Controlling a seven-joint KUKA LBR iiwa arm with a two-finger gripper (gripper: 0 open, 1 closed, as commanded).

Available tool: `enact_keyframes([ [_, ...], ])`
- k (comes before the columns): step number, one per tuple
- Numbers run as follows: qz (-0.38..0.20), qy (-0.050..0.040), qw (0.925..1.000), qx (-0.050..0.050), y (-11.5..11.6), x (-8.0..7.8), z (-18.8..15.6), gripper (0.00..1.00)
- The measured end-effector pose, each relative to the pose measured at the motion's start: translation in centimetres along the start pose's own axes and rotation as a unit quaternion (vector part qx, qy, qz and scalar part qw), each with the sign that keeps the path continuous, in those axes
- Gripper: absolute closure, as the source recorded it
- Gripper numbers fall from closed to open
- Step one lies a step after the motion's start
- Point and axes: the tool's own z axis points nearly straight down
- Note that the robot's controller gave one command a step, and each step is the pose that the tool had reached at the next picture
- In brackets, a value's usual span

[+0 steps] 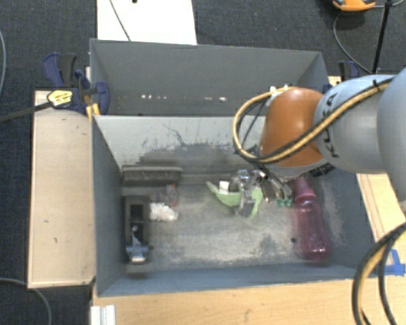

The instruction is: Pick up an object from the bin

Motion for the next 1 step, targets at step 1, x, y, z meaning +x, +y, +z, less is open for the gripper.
enact_keyframes([
  [1,0.010,-0.0021,0.9999,0.000,-0.87,-0.73,-14.10,1.00],
])
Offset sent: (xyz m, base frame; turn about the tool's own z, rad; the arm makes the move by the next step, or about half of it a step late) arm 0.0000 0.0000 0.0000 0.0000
